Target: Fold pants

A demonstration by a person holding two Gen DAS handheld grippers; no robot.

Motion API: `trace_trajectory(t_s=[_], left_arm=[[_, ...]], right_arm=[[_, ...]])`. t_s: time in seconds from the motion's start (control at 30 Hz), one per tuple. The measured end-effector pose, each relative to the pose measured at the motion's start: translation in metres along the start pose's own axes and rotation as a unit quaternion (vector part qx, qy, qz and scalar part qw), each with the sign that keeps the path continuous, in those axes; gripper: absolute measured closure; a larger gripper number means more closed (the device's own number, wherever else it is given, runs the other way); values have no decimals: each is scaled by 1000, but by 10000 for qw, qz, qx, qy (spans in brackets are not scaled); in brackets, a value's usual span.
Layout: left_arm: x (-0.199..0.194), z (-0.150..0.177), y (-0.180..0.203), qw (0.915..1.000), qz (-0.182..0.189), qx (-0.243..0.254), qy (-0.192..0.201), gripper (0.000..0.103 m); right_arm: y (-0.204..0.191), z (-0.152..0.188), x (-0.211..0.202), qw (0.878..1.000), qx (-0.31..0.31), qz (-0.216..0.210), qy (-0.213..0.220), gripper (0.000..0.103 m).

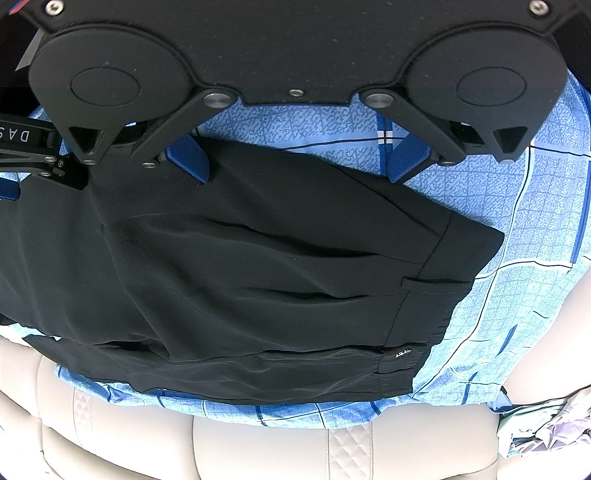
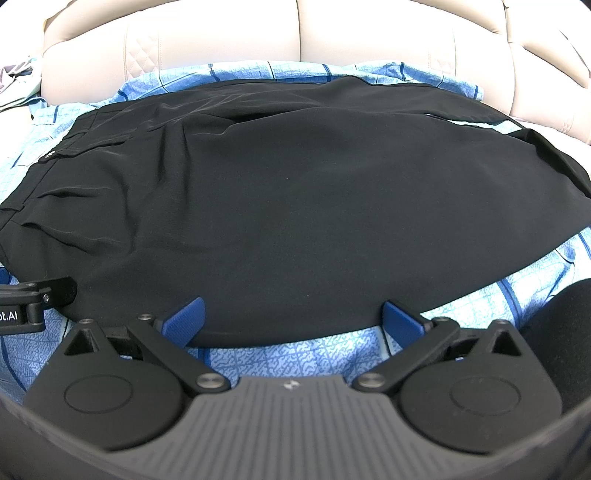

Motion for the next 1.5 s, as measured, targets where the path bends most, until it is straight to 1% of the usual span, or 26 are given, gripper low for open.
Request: trace_trajectory(t_s=[1.37, 1.5], left_arm=[[0, 0, 0, 10000, -3, 8, 3, 0], [0, 0, 0, 10000, -3, 9, 6, 0]], right_arm=[[-2, 2, -1, 10000, -3, -1, 13, 0], [-4, 3, -1, 10000, -78, -12, 53, 0]])
Point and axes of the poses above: each gripper's, at about its wrist camera, not at the fingertips, and x roughly the way its jaws point, y to its right, z to its underside, the point moved 1 cm from there along x, roughly the way its jaws point, and after that the axes turned 14 degrees about -z, right-handed, at the moved point
